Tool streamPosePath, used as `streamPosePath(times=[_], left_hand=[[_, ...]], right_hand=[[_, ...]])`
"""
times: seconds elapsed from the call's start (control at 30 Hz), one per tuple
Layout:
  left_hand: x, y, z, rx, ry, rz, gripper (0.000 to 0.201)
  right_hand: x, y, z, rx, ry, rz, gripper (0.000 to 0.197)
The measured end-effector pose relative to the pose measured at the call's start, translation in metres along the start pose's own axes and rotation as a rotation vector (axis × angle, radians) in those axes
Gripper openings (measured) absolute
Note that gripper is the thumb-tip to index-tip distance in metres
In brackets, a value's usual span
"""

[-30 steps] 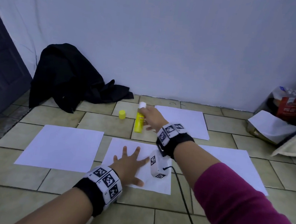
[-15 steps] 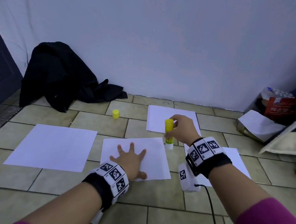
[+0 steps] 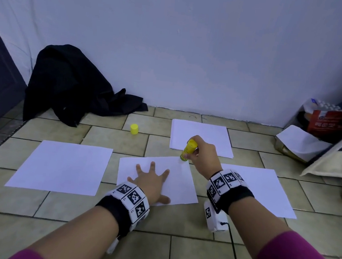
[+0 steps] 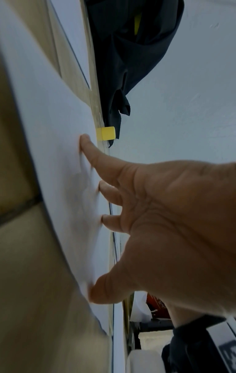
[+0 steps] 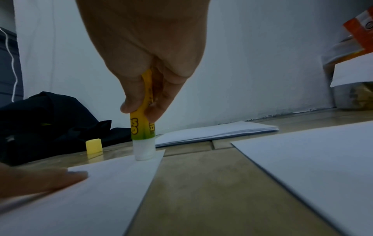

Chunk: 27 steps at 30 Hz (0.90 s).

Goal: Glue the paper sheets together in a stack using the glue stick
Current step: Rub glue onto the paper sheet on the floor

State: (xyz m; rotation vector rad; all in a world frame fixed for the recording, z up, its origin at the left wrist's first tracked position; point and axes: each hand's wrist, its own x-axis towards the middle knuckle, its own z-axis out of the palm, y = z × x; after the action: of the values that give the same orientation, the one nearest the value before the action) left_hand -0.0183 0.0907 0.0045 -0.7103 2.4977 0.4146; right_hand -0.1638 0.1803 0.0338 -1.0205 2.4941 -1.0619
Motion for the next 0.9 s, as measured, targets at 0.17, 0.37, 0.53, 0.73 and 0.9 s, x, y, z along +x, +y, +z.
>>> streamPosePath(times=[0.17,0.37,0.53,0.73,0.9], left_hand=[[-0.001,-0.001,-0.001,0.015,-0.005,0.008,0.095],[-0.002,-0.003,-0.002,0.007,0.01,0.02,0.093],[0.001,-0.006,-0.004,0.07,0.008,0.048,0.093],[-0.002,-0.02,-0.017,0.149,0.04,0.127,0.055],[-0.007,-0.029,-0.026,0.266,0.053,0.129,0.055]], right_hand=[[-0.017,0.001,-0.007,-0.063,-0.069,-0.042,0.022],[-0.053,0.006,-0.018,-0.109,-0.159,-0.078,0.025],[-0.071,0.009,-0.029,-0.121,-0.212,-0.085,0.026],[-0.061,0.018,-0.046,-0.009,-0.144,-0.028,0.03],[-0.046,0.027,-0.055,0.17,0.086,0.05,0.028]])
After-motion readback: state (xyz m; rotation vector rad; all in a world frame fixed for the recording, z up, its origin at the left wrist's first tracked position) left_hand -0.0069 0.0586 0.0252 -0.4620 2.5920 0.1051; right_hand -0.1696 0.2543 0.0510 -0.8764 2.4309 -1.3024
